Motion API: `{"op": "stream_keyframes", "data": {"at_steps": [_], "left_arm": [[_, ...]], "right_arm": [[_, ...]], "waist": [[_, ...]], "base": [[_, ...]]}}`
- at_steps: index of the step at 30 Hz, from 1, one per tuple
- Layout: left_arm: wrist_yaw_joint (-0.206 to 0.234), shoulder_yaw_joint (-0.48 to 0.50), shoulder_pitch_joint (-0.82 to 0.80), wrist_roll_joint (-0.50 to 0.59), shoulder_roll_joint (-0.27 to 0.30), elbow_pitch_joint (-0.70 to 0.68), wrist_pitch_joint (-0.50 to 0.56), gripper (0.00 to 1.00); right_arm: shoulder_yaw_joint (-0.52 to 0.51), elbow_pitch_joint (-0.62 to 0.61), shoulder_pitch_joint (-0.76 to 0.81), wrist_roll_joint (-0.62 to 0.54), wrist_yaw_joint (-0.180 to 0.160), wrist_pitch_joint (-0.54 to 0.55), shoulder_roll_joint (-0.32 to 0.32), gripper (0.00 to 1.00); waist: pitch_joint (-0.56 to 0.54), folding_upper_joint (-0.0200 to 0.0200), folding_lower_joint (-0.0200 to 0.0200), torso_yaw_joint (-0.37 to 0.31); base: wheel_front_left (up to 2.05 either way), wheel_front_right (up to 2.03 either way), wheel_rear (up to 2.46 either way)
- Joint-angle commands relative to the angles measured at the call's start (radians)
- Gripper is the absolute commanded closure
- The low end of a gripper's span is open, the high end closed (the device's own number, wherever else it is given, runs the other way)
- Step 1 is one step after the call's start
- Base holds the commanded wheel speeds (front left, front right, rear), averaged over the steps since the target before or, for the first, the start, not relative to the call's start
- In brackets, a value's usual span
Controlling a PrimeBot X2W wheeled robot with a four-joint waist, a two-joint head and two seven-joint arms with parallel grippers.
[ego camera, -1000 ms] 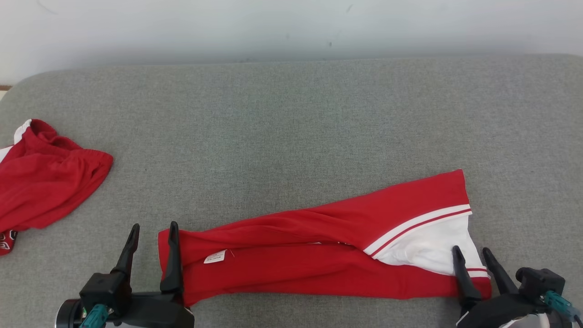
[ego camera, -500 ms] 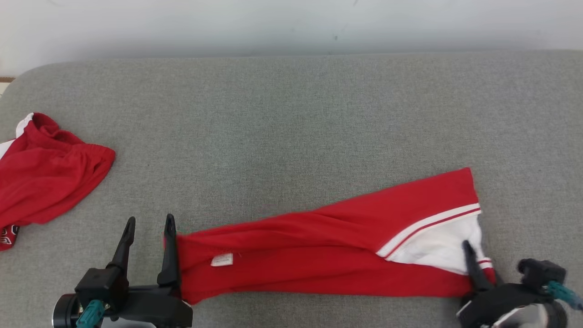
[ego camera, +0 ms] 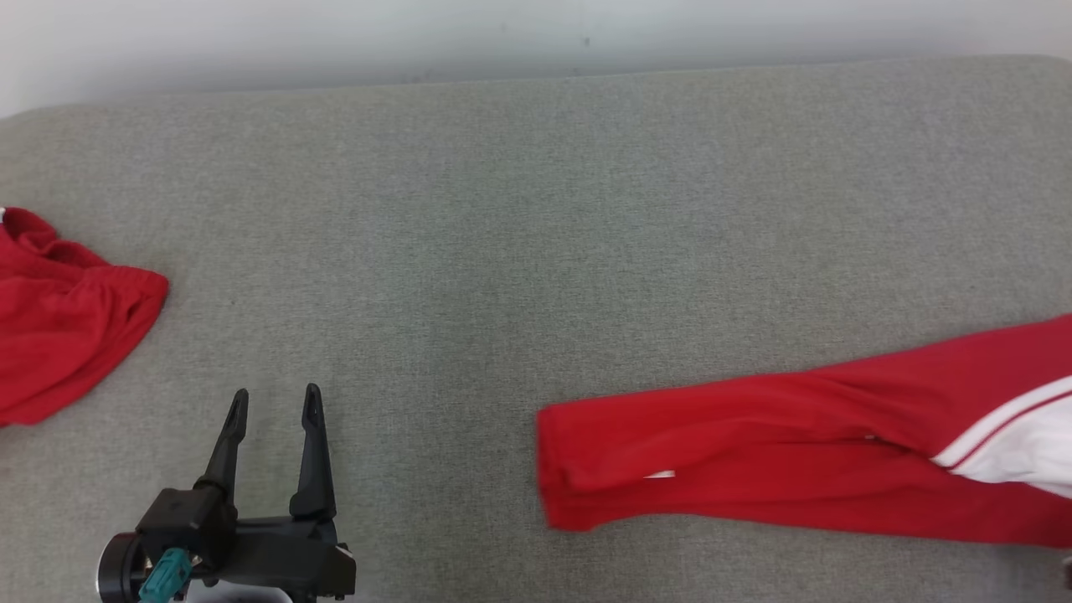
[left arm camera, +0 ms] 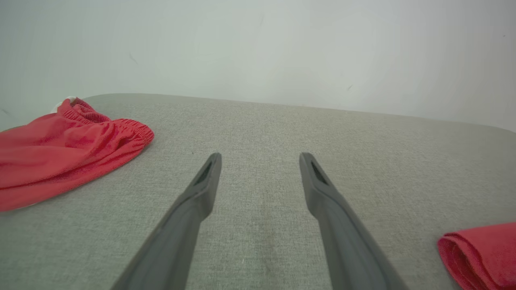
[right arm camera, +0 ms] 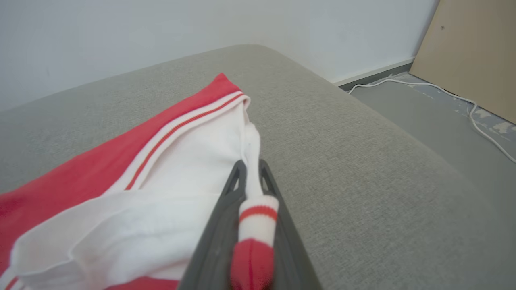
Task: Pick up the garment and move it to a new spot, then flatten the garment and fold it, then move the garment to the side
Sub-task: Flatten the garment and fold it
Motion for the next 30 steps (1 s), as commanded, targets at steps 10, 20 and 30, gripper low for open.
{"op": "stream_keyframes", "data": {"at_steps": [10,20,30], "left_arm": [[-0.022,0.009,-0.014,0.014,-0.011,0.016,-0.008,0.0],[-0.03,0.013,-0.007,0.018,-0.018,0.021,-0.008,0.0],[-0.04,0.006,-0.022,0.019,-0.029,0.028,-0.008,0.0]], "right_arm": [[-0.042,-0.123,-0.003,-0.08,-0.002,-0.003,-0.014,1.0],[0.136,-0.519,0.075,-0.202,-0.001,-0.002,0.031,1.0],[0.441,-0.676,0.084,-0.214,-0.001,0.024,0.04,1.0]], "waist": [[0.009,-0.0001,-0.0001,-0.022],[0.007,-0.0001,-0.0001,-0.021],[0.006,-0.0001,-0.0001,-0.008]], "base": [[0.0,0.0,0.0],[0.0,0.0,0.0],[0.0,0.0,0.0]]}}
